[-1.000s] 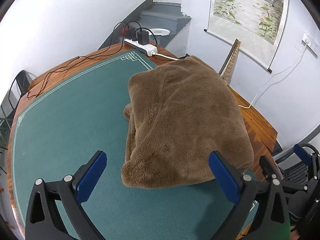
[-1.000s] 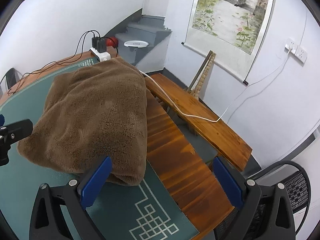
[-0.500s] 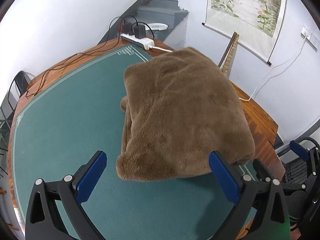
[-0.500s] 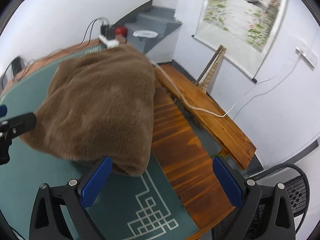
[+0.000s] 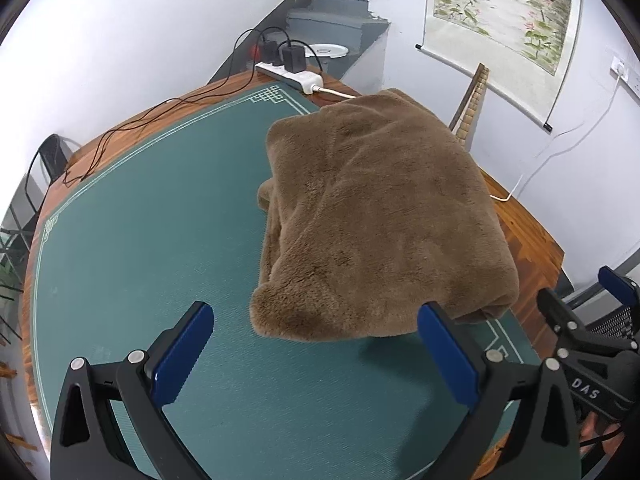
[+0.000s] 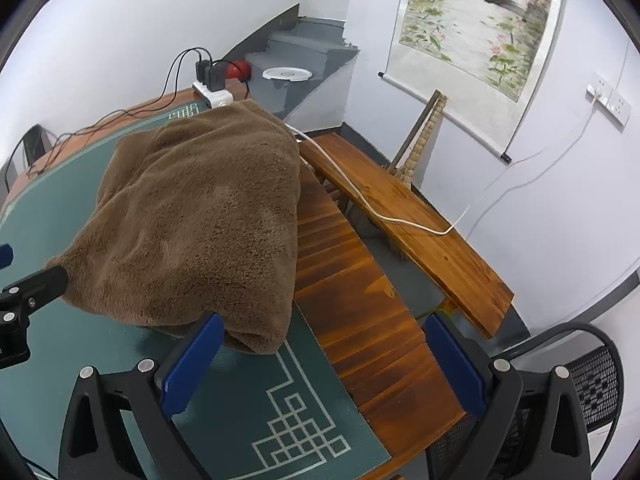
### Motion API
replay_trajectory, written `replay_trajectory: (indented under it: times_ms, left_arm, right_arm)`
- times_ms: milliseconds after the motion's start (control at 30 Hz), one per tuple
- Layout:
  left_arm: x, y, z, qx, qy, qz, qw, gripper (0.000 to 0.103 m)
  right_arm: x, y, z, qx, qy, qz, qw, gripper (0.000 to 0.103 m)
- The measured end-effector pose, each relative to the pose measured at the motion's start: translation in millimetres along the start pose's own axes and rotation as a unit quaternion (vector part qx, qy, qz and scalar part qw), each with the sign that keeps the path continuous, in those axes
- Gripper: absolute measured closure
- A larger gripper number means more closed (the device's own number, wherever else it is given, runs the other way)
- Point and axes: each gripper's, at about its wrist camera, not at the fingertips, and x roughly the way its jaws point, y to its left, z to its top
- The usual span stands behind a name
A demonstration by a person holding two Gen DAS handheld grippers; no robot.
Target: Fold clothes
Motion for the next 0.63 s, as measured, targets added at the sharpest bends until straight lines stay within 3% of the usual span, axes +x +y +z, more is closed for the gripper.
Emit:
replay_trajectory:
  times_ms: [633]
  left_arm:
    - [-7.0, 2.9, -4.3, 0.019, -0.022, -0.006, 0.9996, 0.001]
  right_arm:
    - [-4.3, 10.5, 0.9, -0.005, -0.010, 0.012, 1.000, 0.001]
